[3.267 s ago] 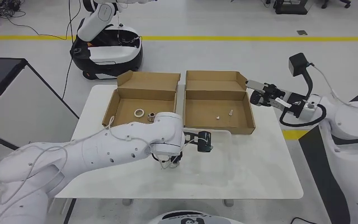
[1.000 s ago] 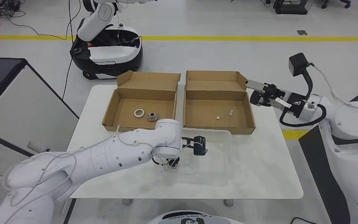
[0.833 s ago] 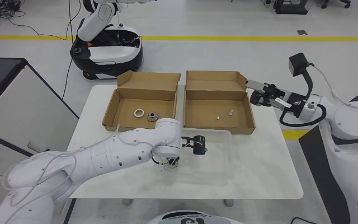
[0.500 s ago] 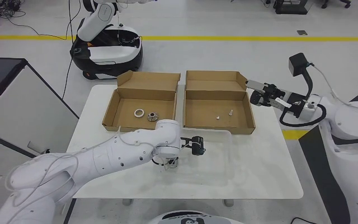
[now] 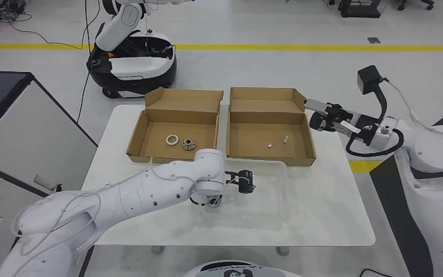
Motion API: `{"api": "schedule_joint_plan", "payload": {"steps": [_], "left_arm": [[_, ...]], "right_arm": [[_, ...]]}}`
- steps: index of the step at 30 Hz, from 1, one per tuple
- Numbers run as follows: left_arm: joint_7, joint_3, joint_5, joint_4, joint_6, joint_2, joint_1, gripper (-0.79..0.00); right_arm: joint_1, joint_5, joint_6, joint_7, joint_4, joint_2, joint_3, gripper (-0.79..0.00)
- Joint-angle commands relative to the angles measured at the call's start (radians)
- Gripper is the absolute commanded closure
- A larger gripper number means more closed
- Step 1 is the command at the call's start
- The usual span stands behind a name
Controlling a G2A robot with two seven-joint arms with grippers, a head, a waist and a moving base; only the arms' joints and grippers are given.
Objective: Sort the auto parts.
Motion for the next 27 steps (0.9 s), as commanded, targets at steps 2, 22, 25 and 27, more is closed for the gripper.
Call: {"api": "schedule_joint_plan", "payload": {"steps": [2,22,25,27], "left_arm": [[0.005,0.000,0.001,0.006,-0.005,-0.007,0.001,-0.372],[0.042,0.000,-0.020,0.019,-0.042,-0.044,-0.014,-0.329],[0.033,0.000,-0.023,0.031,-0.033,-0.039,-0.015,-0.323],[0.037,0.000,-0.024,0.034,-0.036,-0.036,-0.015,-0.305]], "right_arm": [[0.000,0.000,0.000,0.000,0.000,0.000,0.000,-0.785],[0.000,0.000,0.000,0.000,0.000,0.000,0.000,-0.785],[0.000,0.000,0.000,0.000,0.000,0.000,0.000,-0.785],[0.000,0.000,0.000,0.000,0.000,0.000,0.000,-0.785]]}}
